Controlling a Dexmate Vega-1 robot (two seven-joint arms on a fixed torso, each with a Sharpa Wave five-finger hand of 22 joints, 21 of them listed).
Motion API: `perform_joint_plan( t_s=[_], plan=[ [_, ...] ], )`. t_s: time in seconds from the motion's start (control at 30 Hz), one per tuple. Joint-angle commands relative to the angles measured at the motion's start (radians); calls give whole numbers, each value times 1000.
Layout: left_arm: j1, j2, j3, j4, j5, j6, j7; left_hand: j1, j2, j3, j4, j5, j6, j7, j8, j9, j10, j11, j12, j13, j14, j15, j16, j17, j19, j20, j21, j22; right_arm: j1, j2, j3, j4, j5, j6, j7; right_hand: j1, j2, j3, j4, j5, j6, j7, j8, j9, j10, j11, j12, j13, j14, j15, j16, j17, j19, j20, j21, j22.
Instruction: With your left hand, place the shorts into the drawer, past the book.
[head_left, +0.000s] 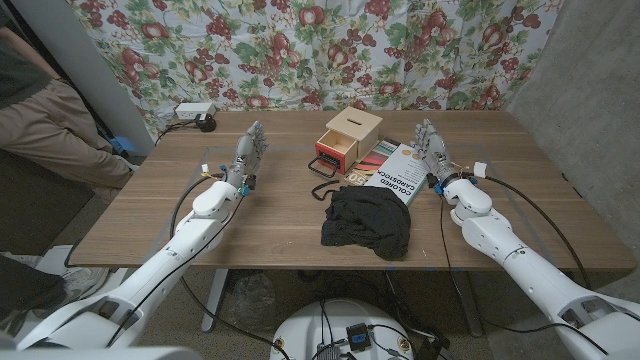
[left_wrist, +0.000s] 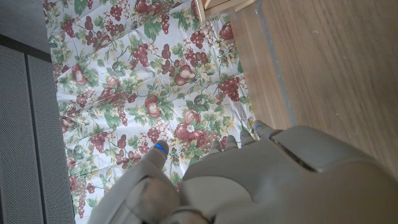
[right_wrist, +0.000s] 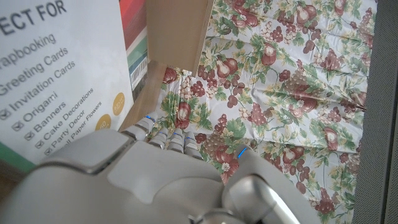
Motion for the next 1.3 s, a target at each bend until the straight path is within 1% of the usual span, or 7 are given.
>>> perform_joint_plan(
  t_s=[0.03, 0.17, 0.3, 0.53, 0.63, 0.87, 1.3],
  plan=[
    [-16, -9, -5, 54, -2, -25, -21, 8, 66, 6, -1, 6, -85, -2, 5, 4, -127, -5, 7, 2, -137, -3, 5, 2, -7, 2, 2, 4, -9, -1, -6, -24, -21, -11, -35, 9, 60, 7, 0, 5, -4, -8, 6, 5, -10, -2, 4, 2, -8, -46, 6, 3, 4, -75, 7, 5],
    [-13, 1, 1, 43, 12, -26, -21, 9, 63, 6, -4, 6, -77, -9, 8, 4, -120, -10, 10, 2, -130, -6, 7, 1, -3, 6, 3, 4, -13, -5, -4, -34, -21, -11, -36, 9, 60, 8, 0, 5, -5, -9, 6, 4, -10, -3, 4, 2, -8, -47, 6, 3, 3, -75, 7, 5],
    [-7, 7, -3, 16, 27, -24, 15, 13, 54, 5, -11, 5, -65, -23, 11, 3, -111, -20, 13, 2, -119, -8, 10, -1, 5, 31, 4, 3, -11, -5, 0, -39, -19, -9, -38, 7, 59, 9, -1, 4, -5, -8, 6, 4, -10, -3, 4, 2, -7, -46, 6, 3, 4, -74, 7, 5],
    [-5, 11, 0, -13, 52, -36, 38, 18, 39, 2, -22, 3, -45, -41, 15, 3, -93, -33, 18, 2, -100, -12, 12, -2, 18, 50, 7, 3, 0, -1, -1, -22, -19, -1, -28, 5, 58, 11, -1, 3, -4, -7, 7, 4, -8, 0, 4, 2, -6, -46, 6, 3, 4, -74, 8, 5],
    [-6, 15, 4, -20, 65, -53, 30, 23, 24, -3, -34, 1, -24, -60, 17, 4, -75, -44, 22, 2, -77, -6, 16, -3, 31, 82, 9, 3, 2, 1, 0, -18, -17, -1, -26, 5, 58, 12, -1, 2, -2, -7, 8, 4, -8, 1, 5, 2, -5, -46, 7, 2, 5, -74, 8, 5],
    [5, 24, 10, -57, 123, -83, 76, 31, 6, -8, -50, -2, 0, -86, 19, 4, -54, -54, 24, 3, -54, -8, 16, -2, 49, 122, 12, 4, 4, 4, 0, -12, -17, 5, -25, 4, 57, 13, -1, 1, 0, -6, 8, 4, -6, -1, 5, 2, -3, -46, 7, 2, 5, -73, 8, 5],
    [11, 39, 19, -90, 188, -141, 87, 39, -19, -17, -68, -6, 13, -113, 18, 4, -45, -55, 24, 3, -50, -4, 13, -2, 54, 126, 10, 4, -15, -1, 9, -38, -18, 8, -45, 1, 56, 17, -2, -1, 2, -5, 9, 4, -6, 1, 5, 1, -2, -46, 7, 2, 7, -72, 8, 5]
  ],
)
